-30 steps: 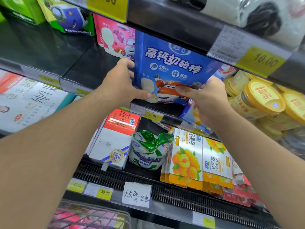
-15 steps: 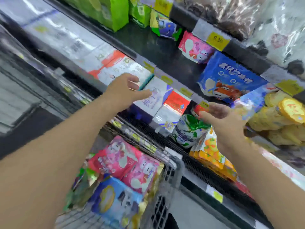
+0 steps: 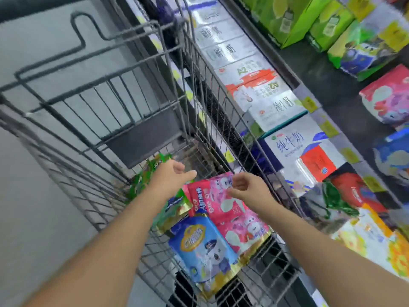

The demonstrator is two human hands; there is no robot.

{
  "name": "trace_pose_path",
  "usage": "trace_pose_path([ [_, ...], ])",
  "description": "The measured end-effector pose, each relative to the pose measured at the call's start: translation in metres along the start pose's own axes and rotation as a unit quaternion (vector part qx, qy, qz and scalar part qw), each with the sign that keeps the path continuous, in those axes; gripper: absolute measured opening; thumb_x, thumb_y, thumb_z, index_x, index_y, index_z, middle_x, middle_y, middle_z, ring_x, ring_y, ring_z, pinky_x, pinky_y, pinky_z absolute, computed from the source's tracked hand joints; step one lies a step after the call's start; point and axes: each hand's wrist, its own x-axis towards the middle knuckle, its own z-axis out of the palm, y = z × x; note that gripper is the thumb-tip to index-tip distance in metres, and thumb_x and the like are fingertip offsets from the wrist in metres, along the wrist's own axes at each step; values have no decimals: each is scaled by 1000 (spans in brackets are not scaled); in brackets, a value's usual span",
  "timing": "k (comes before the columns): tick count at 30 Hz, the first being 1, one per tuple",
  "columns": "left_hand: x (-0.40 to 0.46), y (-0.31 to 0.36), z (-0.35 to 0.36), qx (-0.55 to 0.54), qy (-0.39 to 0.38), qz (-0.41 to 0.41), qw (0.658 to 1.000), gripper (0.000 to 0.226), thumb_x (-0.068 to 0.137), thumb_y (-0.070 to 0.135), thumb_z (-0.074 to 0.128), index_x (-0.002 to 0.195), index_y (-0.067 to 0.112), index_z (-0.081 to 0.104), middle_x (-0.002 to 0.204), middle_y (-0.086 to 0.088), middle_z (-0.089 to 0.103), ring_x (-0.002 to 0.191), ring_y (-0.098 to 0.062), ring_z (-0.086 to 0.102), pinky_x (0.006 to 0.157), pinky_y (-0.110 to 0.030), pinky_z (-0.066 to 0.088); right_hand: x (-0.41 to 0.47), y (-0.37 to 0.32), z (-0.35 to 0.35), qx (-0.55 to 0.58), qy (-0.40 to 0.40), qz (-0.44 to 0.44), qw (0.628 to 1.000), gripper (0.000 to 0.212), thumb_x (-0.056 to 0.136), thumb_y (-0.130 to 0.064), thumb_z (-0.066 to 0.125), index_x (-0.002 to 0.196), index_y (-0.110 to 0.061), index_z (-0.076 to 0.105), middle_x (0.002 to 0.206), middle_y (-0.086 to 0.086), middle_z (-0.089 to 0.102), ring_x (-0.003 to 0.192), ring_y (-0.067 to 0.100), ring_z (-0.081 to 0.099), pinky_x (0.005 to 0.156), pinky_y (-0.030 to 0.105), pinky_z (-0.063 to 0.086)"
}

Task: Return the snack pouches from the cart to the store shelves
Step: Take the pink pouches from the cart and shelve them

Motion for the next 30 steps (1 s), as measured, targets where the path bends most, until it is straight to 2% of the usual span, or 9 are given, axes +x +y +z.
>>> trace_pose_path([
  [4,9,-33,28,-6,0,-48,999,38,85,37,78,113,16,63,113,-2,64,91,-17,64,77,-32,54,42,19,23,-146,-26,1,989,43,84,-14,75,124,-5,62,118,13,66,108,27,63,98,41,52],
  [8,19,-51,50,-35,-5,-76,997,39,85,33,79,114,12,64,115,-8,67,106,-27,65,98,-46,54,85,21,43,-280,-61,-98,953,59,81,-18,79,135,-14,56,136,5,59,122,21,57,97,26,42],
  [12,25,-62,61,-62,0,-91,994,38,85,33,79,114,14,62,114,-5,68,104,-24,66,98,-48,53,129,16,65,-402,-111,-158,895,81,73,-28,85,143,-13,45,141,10,54,131,28,51,108,38,43],
  [14,26,-66,64,-63,5,-94,994,38,86,34,78,115,15,62,114,-2,67,103,-22,66,98,-45,54,144,16,73,-460,-157,-129,864,88,70,-33,87,142,-11,42,137,12,56,128,33,53,104,43,46],
  [19,25,-80,68,-73,5,-113,991,31,85,35,79,106,19,62,108,-1,69,99,-22,69,94,-43,56,144,26,80,-548,-182,-97,811,62,61,-27,91,112,-16,58,112,8,68,107,31,66,80,35,49],
  [22,20,-83,72,-86,-8,-123,989,27,85,33,79,102,22,60,104,-3,70,93,-21,71,91,-42,58,136,28,73,-521,-190,-22,832,62,50,-31,98,96,-14,61,100,6,70,92,30,69,71,34,53],
  [24,17,-82,75,-92,-12,-129,987,27,85,35,79,100,22,60,109,-5,70,97,-23,69,94,-45,57,134,28,63,-483,-219,48,846,73,49,-38,99,104,-9,62,92,3,64,87,27,65,74,33,53],
  [27,15,-82,77,-90,-23,-135,986,25,85,40,78,95,28,59,119,-7,68,107,-26,67,97,-48,55,131,32,50,-432,-232,114,864,86,55,-40,96,121,0,57,111,8,66,100,28,65,84,36,55],
  [30,14,-85,79,-65,-36,-151,986,26,87,39,76,101,22,62,111,-6,69,102,-25,68,93,-44,58,117,26,43,-407,-205,95,885,69,58,-32,95,111,-3,62,101,7,68,93,27,68,74,32,56],
])
